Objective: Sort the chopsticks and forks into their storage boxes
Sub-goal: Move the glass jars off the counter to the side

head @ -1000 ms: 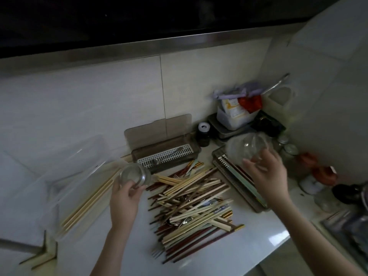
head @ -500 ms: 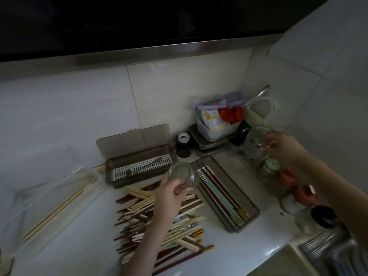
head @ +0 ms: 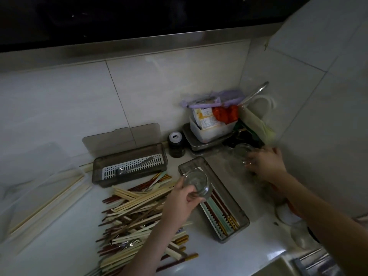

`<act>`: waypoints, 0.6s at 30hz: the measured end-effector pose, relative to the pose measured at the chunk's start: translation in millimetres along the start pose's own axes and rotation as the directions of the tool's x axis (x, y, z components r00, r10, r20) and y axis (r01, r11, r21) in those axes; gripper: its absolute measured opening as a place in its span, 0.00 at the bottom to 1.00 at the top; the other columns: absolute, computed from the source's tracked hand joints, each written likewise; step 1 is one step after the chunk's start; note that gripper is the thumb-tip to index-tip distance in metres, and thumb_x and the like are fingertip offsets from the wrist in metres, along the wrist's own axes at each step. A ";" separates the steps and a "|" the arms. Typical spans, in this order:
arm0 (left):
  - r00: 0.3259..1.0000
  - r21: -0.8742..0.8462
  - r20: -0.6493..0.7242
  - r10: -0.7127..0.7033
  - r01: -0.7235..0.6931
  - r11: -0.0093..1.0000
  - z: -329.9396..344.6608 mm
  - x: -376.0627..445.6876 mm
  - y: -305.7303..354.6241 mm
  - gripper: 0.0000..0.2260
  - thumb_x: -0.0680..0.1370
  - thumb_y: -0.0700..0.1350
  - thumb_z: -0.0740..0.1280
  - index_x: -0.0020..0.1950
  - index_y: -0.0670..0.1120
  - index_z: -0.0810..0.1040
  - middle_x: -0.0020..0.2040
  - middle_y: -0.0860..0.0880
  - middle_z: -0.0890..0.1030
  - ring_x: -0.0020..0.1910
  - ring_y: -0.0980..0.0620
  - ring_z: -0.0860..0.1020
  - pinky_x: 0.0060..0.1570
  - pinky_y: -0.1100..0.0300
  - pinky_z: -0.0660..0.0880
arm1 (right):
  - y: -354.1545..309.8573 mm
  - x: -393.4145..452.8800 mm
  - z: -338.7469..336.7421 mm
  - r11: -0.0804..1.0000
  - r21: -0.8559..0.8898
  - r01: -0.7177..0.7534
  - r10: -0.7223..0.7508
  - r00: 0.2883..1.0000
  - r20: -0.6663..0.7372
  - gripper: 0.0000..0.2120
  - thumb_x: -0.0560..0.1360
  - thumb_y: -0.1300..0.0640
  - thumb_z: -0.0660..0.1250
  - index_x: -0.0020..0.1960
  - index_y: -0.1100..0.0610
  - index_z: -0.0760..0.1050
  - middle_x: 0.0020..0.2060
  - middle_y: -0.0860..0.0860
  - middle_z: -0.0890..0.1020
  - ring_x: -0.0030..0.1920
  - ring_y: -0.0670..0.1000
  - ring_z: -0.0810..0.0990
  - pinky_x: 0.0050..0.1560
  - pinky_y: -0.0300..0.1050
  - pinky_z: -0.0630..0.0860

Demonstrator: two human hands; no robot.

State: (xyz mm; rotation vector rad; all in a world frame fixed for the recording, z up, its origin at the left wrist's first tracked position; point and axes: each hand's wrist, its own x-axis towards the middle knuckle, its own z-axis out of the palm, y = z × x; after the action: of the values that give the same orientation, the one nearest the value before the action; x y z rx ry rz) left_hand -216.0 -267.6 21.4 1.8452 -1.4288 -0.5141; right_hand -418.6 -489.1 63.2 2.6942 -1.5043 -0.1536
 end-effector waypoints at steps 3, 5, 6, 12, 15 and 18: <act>1.000 -0.011 -0.009 -0.006 0.006 1.000 1.7 2.8 1.5 0.09 0.70 0.53 0.72 0.45 0.50 0.79 0.60 0.56 0.73 0.42 0.65 0.77 0.47 0.68 0.77 | -2.5 2.7 12.7 0.999 -0.026 -0.032 0.033 0.999 0.041 0.11 0.74 0.42 0.62 0.56 0.41 0.75 0.58 0.45 0.77 0.65 0.53 0.64 0.63 0.53 0.58; 1.000 -0.022 -0.002 -0.010 0.010 1.000 0.7 5.9 0.6 0.09 0.71 0.52 0.72 0.47 0.50 0.80 0.61 0.56 0.72 0.43 0.64 0.77 0.48 0.66 0.78 | -4.4 2.3 20.7 0.998 -0.023 -0.050 0.051 0.998 0.039 0.13 0.74 0.41 0.62 0.57 0.41 0.75 0.59 0.46 0.77 0.67 0.53 0.62 0.64 0.54 0.57; 1.000 -0.024 0.002 -0.012 0.012 1.000 -0.1 7.4 0.4 0.10 0.71 0.52 0.72 0.48 0.50 0.80 0.61 0.56 0.72 0.44 0.64 0.78 0.48 0.66 0.78 | -5.0 2.5 24.2 0.998 -0.024 -0.056 0.056 0.998 0.030 0.13 0.74 0.41 0.62 0.57 0.41 0.75 0.59 0.46 0.77 0.68 0.53 0.62 0.64 0.54 0.57; 1.000 -0.030 0.011 -0.021 0.021 0.999 -1.7 11.2 -2.6 0.09 0.71 0.52 0.72 0.48 0.51 0.80 0.61 0.56 0.73 0.43 0.65 0.78 0.48 0.68 0.77 | -6.0 5.7 35.6 0.993 -0.027 -0.114 0.115 0.993 0.022 0.15 0.75 0.42 0.61 0.60 0.41 0.74 0.64 0.51 0.72 0.67 0.55 0.61 0.64 0.55 0.57; 1.000 -0.030 0.009 -0.019 0.020 0.999 -2.3 11.0 -3.8 0.09 0.71 0.52 0.72 0.48 0.50 0.80 0.60 0.56 0.73 0.44 0.65 0.78 0.48 0.68 0.77 | -7.7 6.3 40.4 0.991 -0.040 -0.128 0.128 0.992 0.016 0.16 0.76 0.43 0.61 0.63 0.41 0.74 0.66 0.52 0.69 0.68 0.56 0.60 0.64 0.55 0.57; 1.000 -0.025 0.014 -0.011 0.012 1.000 -4.2 11.9 -3.3 0.11 0.70 0.52 0.72 0.49 0.49 0.81 0.58 0.57 0.74 0.45 0.63 0.78 0.49 0.68 0.77 | -13.1 9.9 41.5 0.985 -0.035 -0.171 0.173 0.984 0.038 0.16 0.77 0.46 0.59 0.63 0.42 0.74 0.67 0.54 0.66 0.68 0.57 0.59 0.64 0.54 0.58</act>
State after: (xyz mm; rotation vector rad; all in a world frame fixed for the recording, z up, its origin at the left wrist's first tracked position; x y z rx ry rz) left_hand -207.4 -277.3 23.1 1.8345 -1.4156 -0.5494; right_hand -407.0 -490.5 20.1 2.5361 -1.7211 -0.2241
